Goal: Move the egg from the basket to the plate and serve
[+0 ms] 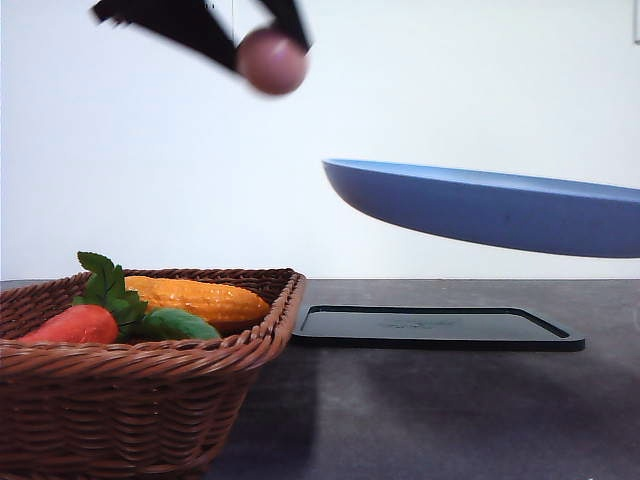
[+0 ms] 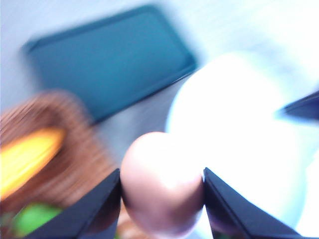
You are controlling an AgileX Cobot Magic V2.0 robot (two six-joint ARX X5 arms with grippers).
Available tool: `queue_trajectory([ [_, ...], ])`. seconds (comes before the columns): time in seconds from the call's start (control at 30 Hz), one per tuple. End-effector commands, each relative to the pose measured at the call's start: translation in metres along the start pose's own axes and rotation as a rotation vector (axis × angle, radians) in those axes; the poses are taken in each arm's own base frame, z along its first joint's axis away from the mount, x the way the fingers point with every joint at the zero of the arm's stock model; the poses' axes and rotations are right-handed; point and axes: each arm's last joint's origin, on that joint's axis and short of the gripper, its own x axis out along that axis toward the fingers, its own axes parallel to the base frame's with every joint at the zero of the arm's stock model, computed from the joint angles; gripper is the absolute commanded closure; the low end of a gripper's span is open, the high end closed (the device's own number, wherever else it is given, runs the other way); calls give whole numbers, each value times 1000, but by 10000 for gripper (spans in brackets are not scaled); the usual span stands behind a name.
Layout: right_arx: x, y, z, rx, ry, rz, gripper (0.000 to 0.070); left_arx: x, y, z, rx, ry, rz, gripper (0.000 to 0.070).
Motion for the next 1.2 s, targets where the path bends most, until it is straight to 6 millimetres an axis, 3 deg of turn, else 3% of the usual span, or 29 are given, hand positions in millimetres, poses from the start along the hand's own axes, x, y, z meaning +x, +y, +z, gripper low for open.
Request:
queue_trajectory([
  [0.0,0,4,4,-8,7,18,700,1,-10,4,48,-21,-34,552],
  [0.2,11,7,1,-29,120,25,700,11,-29,-2,105,16,-85,552],
  [0.53,21,26,12,-118,167,-26,700,49,-51,-20,172,156,-114,552],
  [0.73,17,37,20,-165,151,-58,700,71,-56,-29,186,226,-111,552],
  [1.17,16,38,20,-175,161,-59,700,95,-55,-38,194,289,-94,544],
])
